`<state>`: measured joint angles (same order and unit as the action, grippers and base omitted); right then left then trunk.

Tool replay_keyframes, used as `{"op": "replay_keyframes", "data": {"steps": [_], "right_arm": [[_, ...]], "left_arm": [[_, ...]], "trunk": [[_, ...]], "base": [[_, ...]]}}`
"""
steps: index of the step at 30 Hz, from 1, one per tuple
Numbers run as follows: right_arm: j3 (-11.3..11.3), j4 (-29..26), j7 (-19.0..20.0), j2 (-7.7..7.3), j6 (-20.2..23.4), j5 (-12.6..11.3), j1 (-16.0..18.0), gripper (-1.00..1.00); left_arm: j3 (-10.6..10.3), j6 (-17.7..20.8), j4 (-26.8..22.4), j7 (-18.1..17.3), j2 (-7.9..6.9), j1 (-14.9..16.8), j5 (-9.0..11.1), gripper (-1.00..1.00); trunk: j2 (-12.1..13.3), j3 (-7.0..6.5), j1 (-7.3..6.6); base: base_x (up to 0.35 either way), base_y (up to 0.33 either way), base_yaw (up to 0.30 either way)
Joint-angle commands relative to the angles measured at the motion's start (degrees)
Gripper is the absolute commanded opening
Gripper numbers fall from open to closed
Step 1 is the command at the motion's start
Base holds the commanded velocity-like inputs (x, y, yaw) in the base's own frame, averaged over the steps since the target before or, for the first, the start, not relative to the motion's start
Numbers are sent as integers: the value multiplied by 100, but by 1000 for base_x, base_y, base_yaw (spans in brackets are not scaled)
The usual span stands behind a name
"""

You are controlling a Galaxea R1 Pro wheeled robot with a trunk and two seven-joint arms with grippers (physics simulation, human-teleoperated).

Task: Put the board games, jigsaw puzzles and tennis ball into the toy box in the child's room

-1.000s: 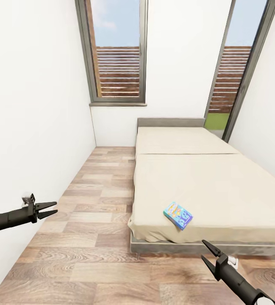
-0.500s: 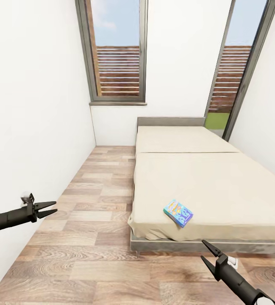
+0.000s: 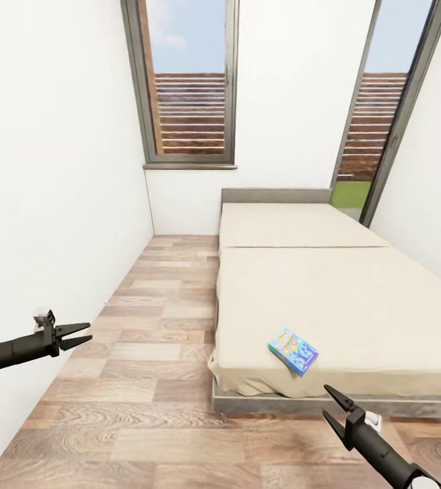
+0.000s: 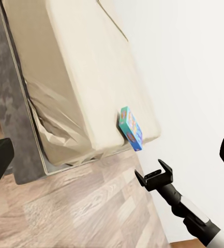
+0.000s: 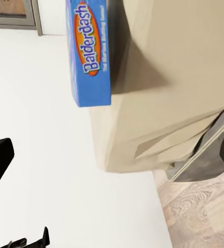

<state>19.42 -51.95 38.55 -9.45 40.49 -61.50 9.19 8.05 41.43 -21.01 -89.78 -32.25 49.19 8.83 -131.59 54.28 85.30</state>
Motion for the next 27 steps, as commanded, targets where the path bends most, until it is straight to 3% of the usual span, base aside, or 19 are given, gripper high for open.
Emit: {"op": "replay_keyframes", "data": {"steps": [1, 17, 27], "right_arm": [[9, 1, 3, 2, 38, -30, 3, 100], [1, 1, -11, 5, 28, -73, 3, 100], [0, 1, -22, 5, 21, -73, 3, 100]], "left_arm": [[4, 60, 0, -22, 0, 2, -6, 100], [3, 50, 0, -22, 4, 2, -4, 100], [4, 41, 0, -22, 0, 2, -12, 100]], "trunk": [[-2, 5, 1], [-2, 5, 1], [-2, 5, 1]], "base": [[143, 30, 0], [192, 5, 0], [38, 0, 0]]}}
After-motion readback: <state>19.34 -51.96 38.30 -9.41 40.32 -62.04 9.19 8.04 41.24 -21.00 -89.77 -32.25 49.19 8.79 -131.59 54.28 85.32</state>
